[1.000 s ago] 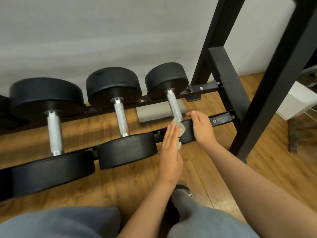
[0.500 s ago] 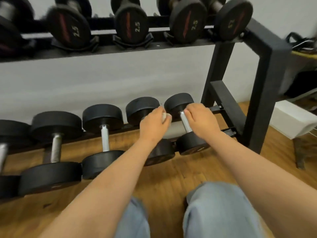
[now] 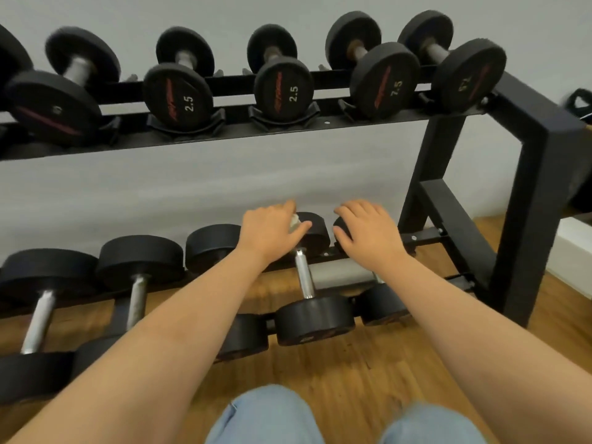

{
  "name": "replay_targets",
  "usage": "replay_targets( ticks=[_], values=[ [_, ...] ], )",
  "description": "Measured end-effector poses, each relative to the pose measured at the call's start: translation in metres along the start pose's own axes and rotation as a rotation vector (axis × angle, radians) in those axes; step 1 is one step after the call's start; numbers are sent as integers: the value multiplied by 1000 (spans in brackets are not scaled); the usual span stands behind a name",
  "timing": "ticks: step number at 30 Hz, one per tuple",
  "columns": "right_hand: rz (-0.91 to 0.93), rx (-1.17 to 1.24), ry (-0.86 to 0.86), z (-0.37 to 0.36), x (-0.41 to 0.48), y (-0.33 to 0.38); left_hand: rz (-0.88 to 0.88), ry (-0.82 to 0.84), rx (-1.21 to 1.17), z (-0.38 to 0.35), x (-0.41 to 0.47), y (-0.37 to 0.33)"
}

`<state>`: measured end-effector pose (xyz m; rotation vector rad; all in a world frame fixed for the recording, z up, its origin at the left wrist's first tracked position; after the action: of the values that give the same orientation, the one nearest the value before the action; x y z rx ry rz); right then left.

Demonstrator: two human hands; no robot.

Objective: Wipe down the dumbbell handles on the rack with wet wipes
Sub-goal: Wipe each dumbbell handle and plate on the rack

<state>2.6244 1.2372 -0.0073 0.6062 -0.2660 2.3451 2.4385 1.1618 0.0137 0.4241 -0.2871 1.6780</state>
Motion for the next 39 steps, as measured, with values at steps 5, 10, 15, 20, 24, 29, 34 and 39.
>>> replay_targets(
  ticks=[5,10,15,20,24,29,34,39],
  values=[
    [125,-33,-10,-31,52,-27,-48,44,48,-39,55,17],
    [163,-2,31,-33,87,-39,-57,120,43,-44,78,29],
    [204,-1,98,16,119,-38,-56,175,74,21,111,35],
    [215,-24,161,99,155,-35,-115,205,88,119,138,35],
    [255,-14,146,180,189,-28,-135,217,112,211,161,41],
    [270,48,118,285,250,-13,-37,169,79,329,190,59],
    [303,63,69,352,300,19,77,122,196,409,196,93],
    [322,69,80,374,325,69,169,103,247,448,170,142]
  ],
)
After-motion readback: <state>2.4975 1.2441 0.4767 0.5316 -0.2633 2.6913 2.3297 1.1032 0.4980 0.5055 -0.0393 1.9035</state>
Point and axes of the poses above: each hand's wrist, its own x-axis towards the middle knuckle, its own z-axis out of the back of the hand, y = z × x, the point moved 1 cm from there along x, towards the middle knuckle, and after that the axes turned 2 degrees about z, right-handed, at the moved point
